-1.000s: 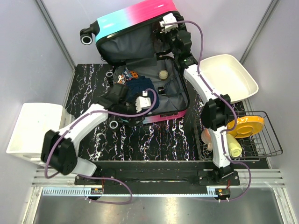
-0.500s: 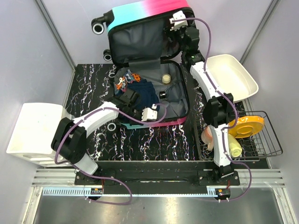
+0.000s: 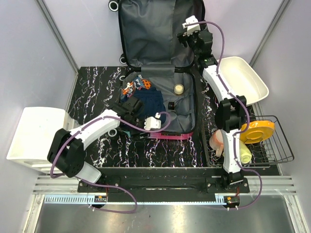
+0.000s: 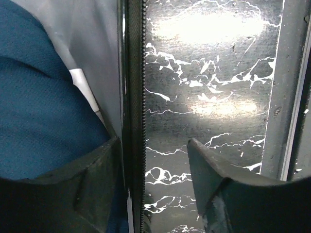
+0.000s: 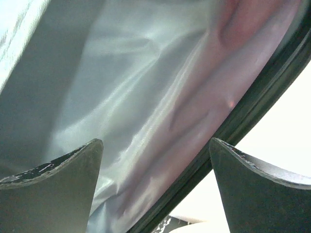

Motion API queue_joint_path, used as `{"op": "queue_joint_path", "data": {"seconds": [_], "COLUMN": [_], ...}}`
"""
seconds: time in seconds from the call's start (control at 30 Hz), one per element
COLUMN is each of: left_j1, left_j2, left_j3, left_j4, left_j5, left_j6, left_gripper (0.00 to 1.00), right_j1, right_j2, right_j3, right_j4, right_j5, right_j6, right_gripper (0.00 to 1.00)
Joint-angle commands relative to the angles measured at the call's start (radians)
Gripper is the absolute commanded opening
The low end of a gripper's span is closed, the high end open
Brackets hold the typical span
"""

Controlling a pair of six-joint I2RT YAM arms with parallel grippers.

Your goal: Open, take out, and arrange the luggage

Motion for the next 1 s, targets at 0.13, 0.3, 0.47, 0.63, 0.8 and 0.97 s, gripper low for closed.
{"op": "queue_joint_path", "data": {"seconds": [0.13, 0.3, 0.47, 0.63, 0.8, 0.97], "left_j1": [0.060, 0.138, 0.312, 0.508, 0.716, 0.897], "left_j2": [-0.100, -0.134, -0.184, -0.270, -0.336, -0.339], "left_j3": [0.138, 0.320, 0.443, 0.484, 0.486, 0.511], "left_j4": [0.066, 0.012, -0.078, -0.134, -0.207, -0.351], "left_j5": [-0.017, -0.042, -0.069, -0.091, -0.097, -0.095], "left_j6": [-0.295, -0.423, -0.574, -0.631, -0.654, -0.632], "left_gripper": [0.77, 0.87, 0.99, 0.99, 0.99, 0.94], "right_j1": [-0.010, -0.008, -0.007, -0.008, -0.008, -0.010], "right_j2": [-0.229, -0.384, -0.539, -0.620, -0.619, -0.617], "right_j3": [-0.242, -0.399, -0.583, -0.715, -0.718, -0.701], "right_j4": [0.032, 0.009, -0.031, -0.053, -0.099, -0.210], "right_j5": [-0.226, -0.342, -0.425, -0.464, -0.462, -0.508], "right_j6": [0.055, 0.081, 0.125, 0.144, 0.156, 0.175], "right_gripper": [1.00, 1.00, 1.00, 1.00, 1.00, 1.00]}}
